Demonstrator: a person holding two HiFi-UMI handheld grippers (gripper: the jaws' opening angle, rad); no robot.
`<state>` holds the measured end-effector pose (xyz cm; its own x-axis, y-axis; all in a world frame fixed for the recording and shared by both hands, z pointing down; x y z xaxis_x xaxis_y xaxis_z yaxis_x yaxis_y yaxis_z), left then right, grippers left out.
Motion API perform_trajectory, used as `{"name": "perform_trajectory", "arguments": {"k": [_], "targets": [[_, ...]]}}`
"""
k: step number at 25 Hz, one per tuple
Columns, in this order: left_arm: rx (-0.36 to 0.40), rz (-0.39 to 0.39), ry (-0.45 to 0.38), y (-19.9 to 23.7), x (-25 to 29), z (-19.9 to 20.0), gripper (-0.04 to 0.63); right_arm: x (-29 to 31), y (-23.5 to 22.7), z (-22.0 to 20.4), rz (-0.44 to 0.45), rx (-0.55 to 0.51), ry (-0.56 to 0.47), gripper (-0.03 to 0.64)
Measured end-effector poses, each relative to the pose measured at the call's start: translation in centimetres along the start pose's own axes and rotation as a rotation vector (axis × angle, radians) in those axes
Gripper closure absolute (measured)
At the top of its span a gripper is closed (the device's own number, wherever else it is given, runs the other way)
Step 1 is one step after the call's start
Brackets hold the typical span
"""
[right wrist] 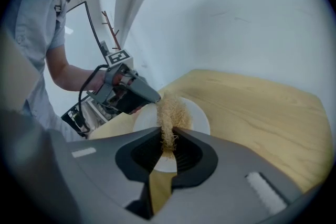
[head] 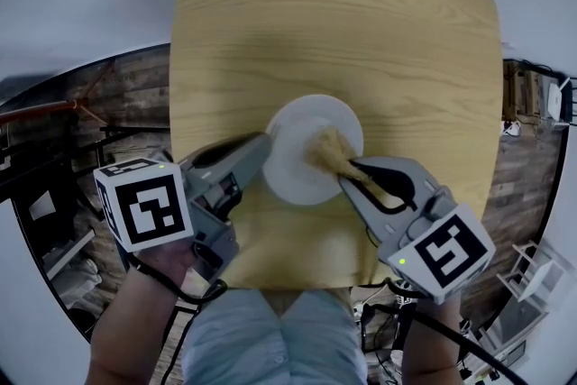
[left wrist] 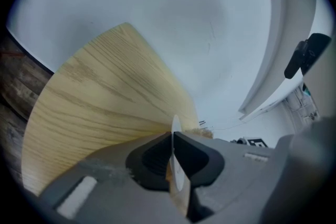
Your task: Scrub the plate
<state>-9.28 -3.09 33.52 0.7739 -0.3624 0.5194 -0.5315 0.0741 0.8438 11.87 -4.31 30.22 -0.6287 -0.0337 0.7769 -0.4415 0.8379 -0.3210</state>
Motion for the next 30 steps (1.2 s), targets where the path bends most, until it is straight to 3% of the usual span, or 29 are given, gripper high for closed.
{"name": "perform_trajectory", "arguments": {"k": [5,12,18,24,26,30], "targets": [[0.0,0.006,-0.001,-0.1,0.0,0.0,0.558,1.4,-1.9,0.7,-0.066,-0.033,-0.011,0.569],[0.003,0.024,-0.021,-0.1,-0.1,0.1,0.558,1.2,-1.5,-2.6,-0.094,0.041,0.04,0.569],[0.006,0.028,-0.02,0.1,-0.2,0.0,0.558,1.5,2.8,-2.8,0.048,0.057,0.061,0.569],[0.01,0.027,-0.017,0.0,-0.2,0.2,0.558,2.1,5.5,-0.6,0.156,0.05,-0.044,0.569],[0.008,0.024,-0.014,0.0,-0.1,0.1,0.558,1.4,4.8,-0.2,0.131,0.074,-0.072,0.569],[-0.001,0.016,-0.009,0.2,-0.1,-0.1,0.558,0.1,1.3,-0.7,-0.006,0.12,-0.062,0.569]]}}
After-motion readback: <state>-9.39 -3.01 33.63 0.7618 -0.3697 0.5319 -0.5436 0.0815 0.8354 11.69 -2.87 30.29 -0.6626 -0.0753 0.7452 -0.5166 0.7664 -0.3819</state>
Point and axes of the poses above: the fingertips, and each gripper's own axes: x forward along the fingers, y to its left, z out of its top, the point moved 8 cm from there along -x, backward along the fingers, and after that the axes turned 9 degrees about y, right-handed, at the moved point
